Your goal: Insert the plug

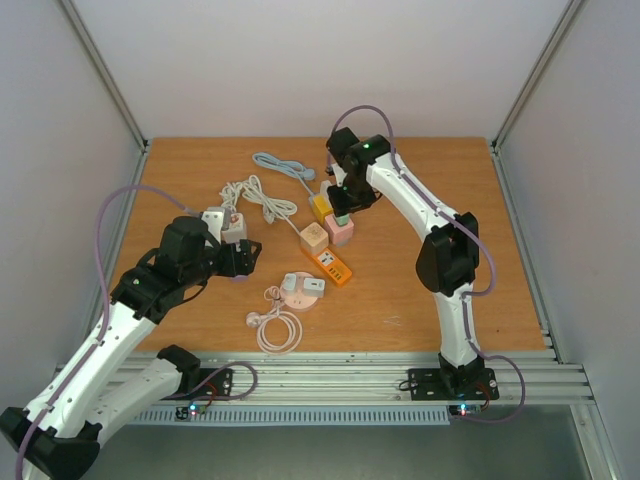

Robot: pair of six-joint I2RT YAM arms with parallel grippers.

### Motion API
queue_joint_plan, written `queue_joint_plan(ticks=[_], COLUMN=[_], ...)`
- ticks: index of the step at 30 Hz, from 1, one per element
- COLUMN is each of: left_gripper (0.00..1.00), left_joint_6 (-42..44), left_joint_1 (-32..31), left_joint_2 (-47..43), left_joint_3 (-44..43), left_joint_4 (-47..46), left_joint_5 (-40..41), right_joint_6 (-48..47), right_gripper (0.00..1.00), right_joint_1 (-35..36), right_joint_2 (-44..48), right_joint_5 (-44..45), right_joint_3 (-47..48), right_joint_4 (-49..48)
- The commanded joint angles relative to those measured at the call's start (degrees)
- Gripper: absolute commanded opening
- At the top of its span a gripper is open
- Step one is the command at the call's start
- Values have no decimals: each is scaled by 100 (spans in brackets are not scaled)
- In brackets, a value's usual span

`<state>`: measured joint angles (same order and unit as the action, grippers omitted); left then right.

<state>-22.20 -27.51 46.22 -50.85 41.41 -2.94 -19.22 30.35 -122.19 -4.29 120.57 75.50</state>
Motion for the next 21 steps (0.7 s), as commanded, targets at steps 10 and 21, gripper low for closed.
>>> queue_joint_plan(ticks=[10,21], left_gripper=[94,94], left_joint_6=[70,75], left_joint_1=[-9,-9], left_joint_2=[32,45], left_joint_3=[49,51], left_joint_4=[-39,-33], left_joint_5=[99,154], right_joint_6=[-212,-174], right_gripper=[27,5], right_joint_1=[59,193], right_joint_2=[-411,-903], right_joint_5=[131,585], right_joint_3=[41,-190], right_joint_4=[-237,-79])
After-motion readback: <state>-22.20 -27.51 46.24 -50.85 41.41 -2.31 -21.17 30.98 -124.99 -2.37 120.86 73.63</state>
